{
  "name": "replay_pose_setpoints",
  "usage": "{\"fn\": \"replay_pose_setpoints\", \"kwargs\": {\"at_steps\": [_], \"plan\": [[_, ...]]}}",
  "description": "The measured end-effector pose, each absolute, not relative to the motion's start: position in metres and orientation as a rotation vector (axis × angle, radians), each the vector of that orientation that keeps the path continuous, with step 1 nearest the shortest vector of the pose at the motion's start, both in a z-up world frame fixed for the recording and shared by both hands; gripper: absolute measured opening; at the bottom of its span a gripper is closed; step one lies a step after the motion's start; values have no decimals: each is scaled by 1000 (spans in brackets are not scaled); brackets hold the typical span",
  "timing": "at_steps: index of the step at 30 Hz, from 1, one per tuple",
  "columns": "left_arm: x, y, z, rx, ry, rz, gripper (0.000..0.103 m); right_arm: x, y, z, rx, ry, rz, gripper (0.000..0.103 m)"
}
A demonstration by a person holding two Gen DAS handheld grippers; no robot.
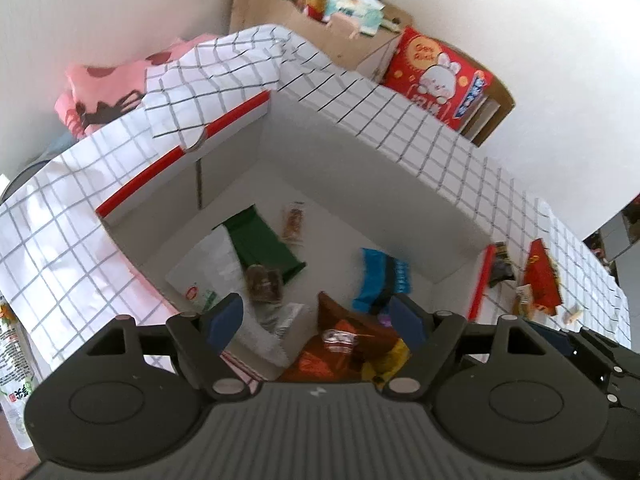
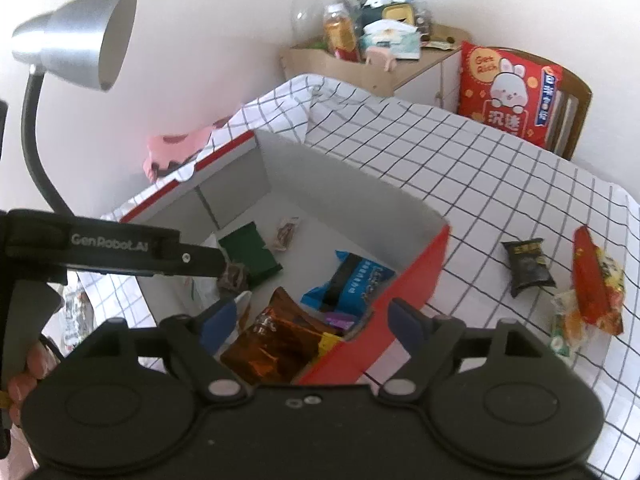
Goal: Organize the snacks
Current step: 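Move both tools back toward the remaining snacks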
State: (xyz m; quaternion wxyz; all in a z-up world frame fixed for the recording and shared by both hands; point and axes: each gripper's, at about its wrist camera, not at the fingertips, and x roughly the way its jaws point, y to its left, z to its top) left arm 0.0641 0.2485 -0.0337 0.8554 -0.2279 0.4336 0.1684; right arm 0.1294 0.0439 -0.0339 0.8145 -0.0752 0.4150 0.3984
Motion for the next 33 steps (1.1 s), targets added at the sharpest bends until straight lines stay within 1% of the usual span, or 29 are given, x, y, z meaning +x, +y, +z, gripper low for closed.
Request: {"fn": "replay_pose_setpoints", "kwargs": {"at_steps": [1, 6, 8, 9, 13, 21, 24, 33], "plan": [[63, 245, -31, -473, 903, 345, 87, 129, 40, -32, -150, 883, 846, 84], [61, 223, -19, -468, 861, 298, 90, 126, 11, -23, -110, 868, 824, 90], [62, 212, -15, -475, 845, 271, 94, 123, -3, -19, -89, 859, 808, 96], [63, 206, -13, -475, 839, 259, 96, 122, -11, -18, -74, 856, 797, 97], [68, 178, -8, -465, 840, 200, 97, 120, -40, -14, -34, 853, 758, 100], [85, 123, -6, -452, 841, 102, 97, 120, -100, -14, 3, 835, 667, 100], [95, 101, -8, -456, 852, 63, 100, 120, -121, -18, 11, 835, 632, 100], [137, 42, -14, -391, 865, 15, 100, 143, -187, -32, 16, 842, 487, 100]]}}
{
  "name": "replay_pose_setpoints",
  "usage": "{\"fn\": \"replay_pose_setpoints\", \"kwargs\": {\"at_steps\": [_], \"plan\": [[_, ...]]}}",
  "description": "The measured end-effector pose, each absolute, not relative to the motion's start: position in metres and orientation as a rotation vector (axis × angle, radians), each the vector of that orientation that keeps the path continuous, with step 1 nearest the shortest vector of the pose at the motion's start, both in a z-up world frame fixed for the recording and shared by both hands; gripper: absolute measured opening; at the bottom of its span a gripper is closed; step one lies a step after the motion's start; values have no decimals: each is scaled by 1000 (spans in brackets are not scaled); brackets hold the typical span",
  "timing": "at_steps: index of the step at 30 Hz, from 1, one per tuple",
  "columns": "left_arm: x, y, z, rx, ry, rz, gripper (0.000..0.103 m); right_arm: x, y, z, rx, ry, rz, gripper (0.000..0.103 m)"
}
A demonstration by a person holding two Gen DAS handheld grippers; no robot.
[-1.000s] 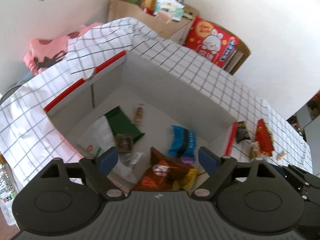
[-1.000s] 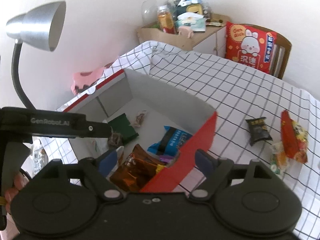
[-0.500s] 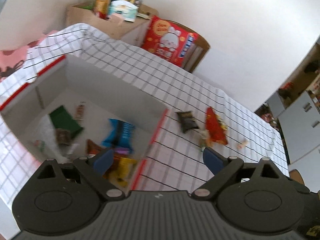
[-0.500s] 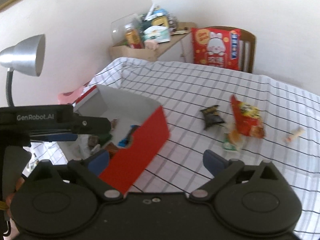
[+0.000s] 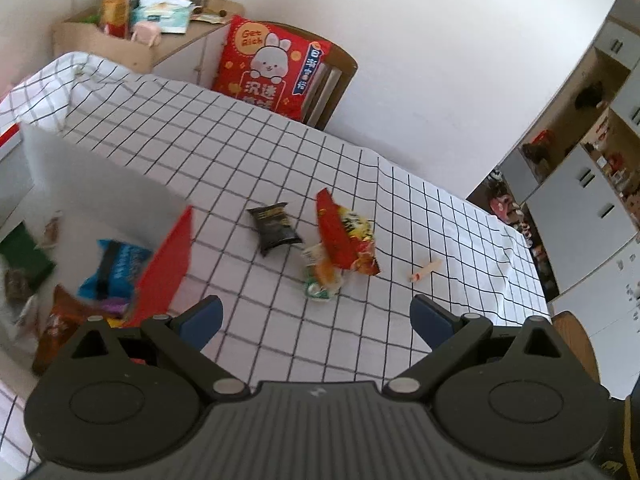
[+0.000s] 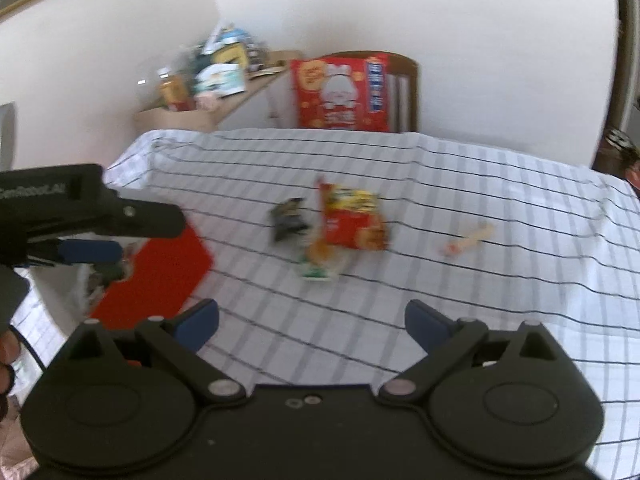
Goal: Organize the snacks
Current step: 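Move both tools back toward the remaining snacks, then grasp the red-yellow bag with the left gripper while the right grasps the wooden sausage stick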
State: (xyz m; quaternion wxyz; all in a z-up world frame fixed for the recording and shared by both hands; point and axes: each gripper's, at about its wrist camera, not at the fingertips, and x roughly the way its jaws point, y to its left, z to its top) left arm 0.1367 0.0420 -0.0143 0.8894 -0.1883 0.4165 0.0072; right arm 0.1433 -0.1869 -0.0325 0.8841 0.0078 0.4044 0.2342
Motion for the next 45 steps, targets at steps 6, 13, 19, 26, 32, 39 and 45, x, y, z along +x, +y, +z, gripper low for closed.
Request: {"fn": "replay_pose_setpoints", "kwargs": {"at_steps": [6, 13, 19, 26, 32, 39, 45], "plan": [[170, 13, -22, -326, 877, 13, 100, 171, -224, -46, 51, 864, 382, 97], [213, -8, -39, -273, 917, 27, 100, 209, -247, -62, 86, 880, 305, 95], [250, -18, -55, -232, 954, 43, 100, 244, -251, -77, 77, 888, 249, 91], [292, -15, -76, -241, 1011, 77, 100, 286, -250, -100, 94, 922, 191, 87], [323, -11, -93, -273, 1058, 97, 99, 318, -246, -118, 97, 953, 147, 83], [347, -16, -108, -289, 1108, 81, 81, 348, -243, -141, 147, 1007, 87, 75], [355, -19, -121, -291, 1143, 75, 66, 359, -235, -153, 145, 1044, 47, 60]]}}
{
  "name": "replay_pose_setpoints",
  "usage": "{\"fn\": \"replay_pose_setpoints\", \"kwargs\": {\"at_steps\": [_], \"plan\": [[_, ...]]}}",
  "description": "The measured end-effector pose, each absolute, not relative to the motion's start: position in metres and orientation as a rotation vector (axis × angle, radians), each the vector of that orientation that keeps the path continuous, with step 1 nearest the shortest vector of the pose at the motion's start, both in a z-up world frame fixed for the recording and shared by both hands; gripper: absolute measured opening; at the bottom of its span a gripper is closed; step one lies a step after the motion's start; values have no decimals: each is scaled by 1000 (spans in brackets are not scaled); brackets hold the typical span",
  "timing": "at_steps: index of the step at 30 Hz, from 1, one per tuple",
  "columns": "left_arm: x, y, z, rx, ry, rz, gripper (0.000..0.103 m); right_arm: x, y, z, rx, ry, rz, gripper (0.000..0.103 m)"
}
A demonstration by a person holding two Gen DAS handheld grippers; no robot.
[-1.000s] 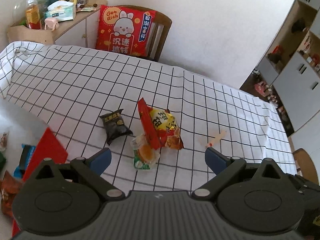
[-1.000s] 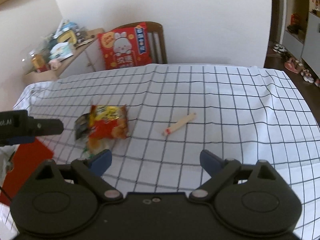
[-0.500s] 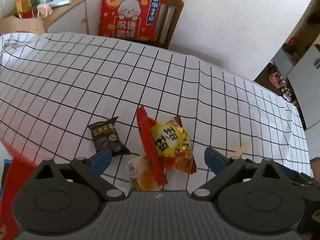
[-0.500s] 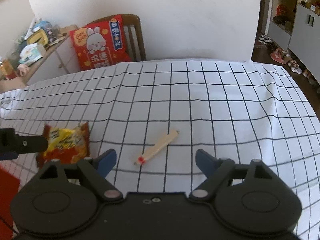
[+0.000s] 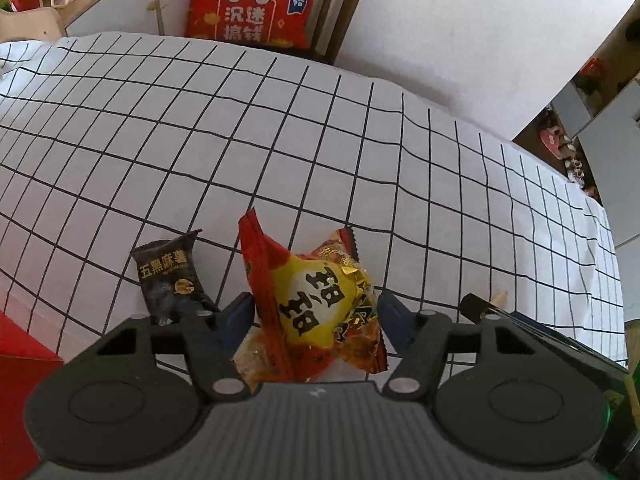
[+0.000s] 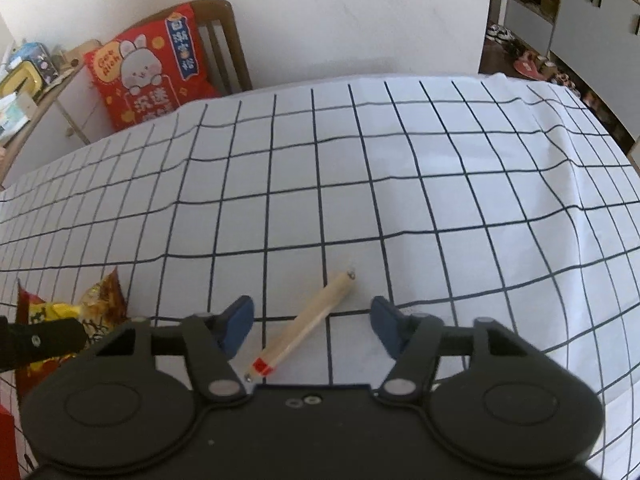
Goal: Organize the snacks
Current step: 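Grasp the red-yellow bag with the left gripper while the right grasps the wooden sausage stick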
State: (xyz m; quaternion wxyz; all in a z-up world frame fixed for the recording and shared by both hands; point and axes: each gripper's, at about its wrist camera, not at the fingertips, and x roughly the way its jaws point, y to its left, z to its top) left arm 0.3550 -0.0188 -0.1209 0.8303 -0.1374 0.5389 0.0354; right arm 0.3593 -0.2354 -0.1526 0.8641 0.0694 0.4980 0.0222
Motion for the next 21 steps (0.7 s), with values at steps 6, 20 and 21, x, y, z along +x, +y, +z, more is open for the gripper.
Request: {"fn": "replay_pose_setpoints", "kwargs": {"at_steps": [6, 20, 21], "plan": [[357, -18, -122, -314, 1140, 69, 60, 355, -224, -154, 71, 1022, 31, 42], [334, -12, -114, -384, 1098, 40, 40, 329, -233, -147, 47, 1007, 72, 9], [331, -12, -112, -382, 1095, 38, 40, 325, -234, -145, 52, 1008, 80, 9]]}}
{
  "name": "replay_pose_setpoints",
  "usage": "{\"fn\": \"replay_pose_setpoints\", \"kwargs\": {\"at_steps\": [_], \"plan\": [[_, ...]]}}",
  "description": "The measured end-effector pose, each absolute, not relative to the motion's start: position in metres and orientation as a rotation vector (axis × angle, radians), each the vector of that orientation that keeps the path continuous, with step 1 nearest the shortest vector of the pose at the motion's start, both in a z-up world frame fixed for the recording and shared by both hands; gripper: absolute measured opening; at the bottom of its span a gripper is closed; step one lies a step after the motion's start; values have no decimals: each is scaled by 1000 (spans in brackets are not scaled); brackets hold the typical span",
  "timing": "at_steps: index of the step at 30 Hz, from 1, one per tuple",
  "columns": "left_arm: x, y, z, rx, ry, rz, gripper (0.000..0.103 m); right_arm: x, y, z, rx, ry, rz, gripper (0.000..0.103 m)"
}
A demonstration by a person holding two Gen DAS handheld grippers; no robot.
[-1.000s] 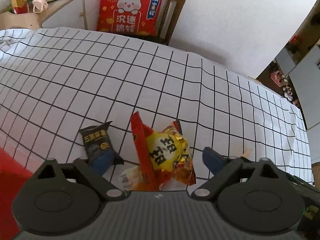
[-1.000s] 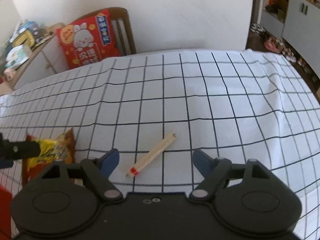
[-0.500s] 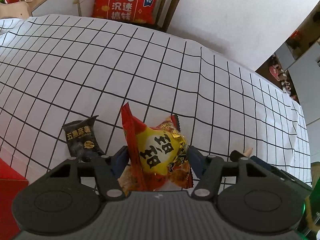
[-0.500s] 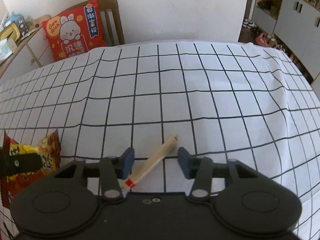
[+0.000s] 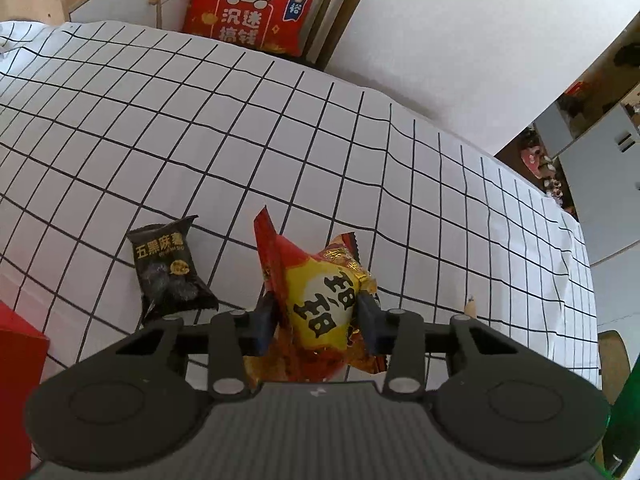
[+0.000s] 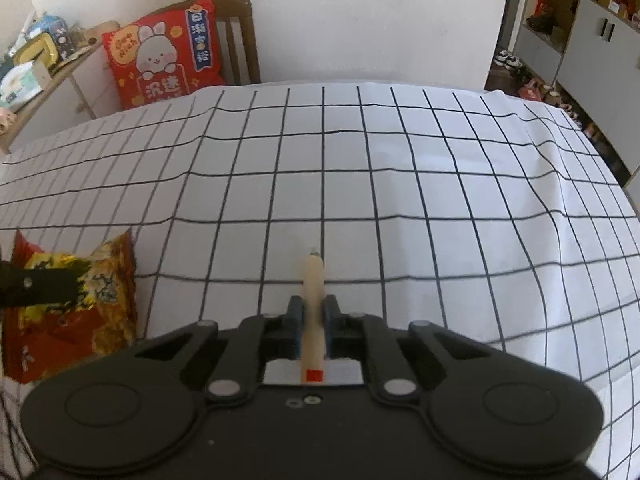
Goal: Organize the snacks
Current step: 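Grasp the red-yellow bag with the left gripper while the right grasps the wooden sausage stick, then carry the red-yellow bag and sausage stick into the red box and open both grippers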
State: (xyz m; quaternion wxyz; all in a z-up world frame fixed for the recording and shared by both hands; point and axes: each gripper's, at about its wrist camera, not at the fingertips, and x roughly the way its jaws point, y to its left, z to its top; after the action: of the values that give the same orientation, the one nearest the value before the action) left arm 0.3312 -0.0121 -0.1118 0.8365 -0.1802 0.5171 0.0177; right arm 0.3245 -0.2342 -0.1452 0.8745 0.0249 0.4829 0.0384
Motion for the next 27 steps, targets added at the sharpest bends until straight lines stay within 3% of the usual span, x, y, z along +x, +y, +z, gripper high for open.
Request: {"fn": "replay_pose_setpoints", "kwargs": {"at_steps": [27], "plan": [[195, 33, -34, -434, 988, 63, 40, 197, -207, -39, 86, 912, 377, 9]]}}
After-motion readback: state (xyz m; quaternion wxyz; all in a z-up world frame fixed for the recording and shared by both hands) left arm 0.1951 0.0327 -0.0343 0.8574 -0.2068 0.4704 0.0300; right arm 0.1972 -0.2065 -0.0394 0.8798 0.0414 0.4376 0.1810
